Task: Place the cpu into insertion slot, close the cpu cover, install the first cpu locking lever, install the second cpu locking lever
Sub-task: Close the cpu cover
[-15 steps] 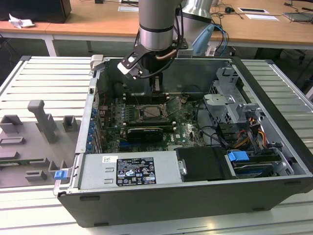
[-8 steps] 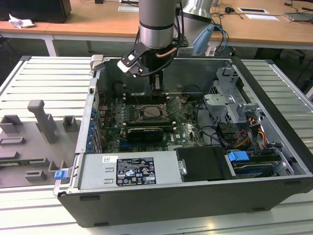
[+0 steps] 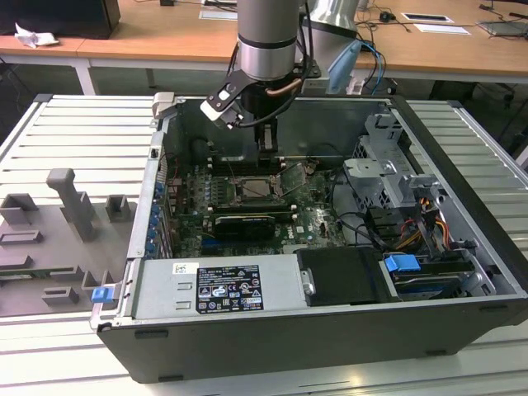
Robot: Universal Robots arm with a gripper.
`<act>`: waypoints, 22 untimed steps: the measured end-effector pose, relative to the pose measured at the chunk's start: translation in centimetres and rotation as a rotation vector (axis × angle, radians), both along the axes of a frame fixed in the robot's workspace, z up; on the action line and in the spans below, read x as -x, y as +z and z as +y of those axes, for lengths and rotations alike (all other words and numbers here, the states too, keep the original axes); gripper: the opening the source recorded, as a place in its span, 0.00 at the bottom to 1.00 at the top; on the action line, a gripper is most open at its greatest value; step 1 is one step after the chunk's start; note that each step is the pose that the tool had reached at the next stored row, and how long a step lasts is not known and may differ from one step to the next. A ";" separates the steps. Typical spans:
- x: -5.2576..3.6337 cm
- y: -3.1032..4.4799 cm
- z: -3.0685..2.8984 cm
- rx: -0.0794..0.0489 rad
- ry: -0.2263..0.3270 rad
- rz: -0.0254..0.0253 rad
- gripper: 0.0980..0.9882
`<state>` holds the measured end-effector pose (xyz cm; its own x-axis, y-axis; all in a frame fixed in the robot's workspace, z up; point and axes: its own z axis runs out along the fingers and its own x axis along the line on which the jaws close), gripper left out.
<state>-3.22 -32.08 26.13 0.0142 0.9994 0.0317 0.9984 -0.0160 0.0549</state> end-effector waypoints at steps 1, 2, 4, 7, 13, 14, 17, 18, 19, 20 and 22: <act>-0.09 0.00 0.00 0.000 0.000 0.0000 0.01; -0.18 0.00 0.00 0.000 0.000 0.0000 0.01; -0.35 0.00 0.00 0.000 0.000 0.0001 0.01; -0.60 0.00 0.00 0.000 0.000 0.0002 0.01; -1.05 0.00 0.00 0.000 0.000 0.0004 0.01; -1.14 0.00 0.00 0.000 0.000 0.0005 0.01; -1.49 0.00 0.00 0.000 0.000 0.0007 0.01; -1.58 0.00 0.00 0.000 0.000 0.0008 0.01; -1.67 0.00 0.00 0.000 0.000 0.0009 0.01; -1.75 0.00 0.00 0.000 0.000 0.0009 0.01; -1.84 0.00 0.01 0.000 0.000 0.0009 0.01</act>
<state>-1.37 -32.07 26.13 0.0143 0.9994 0.0318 0.9984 -0.0160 0.0540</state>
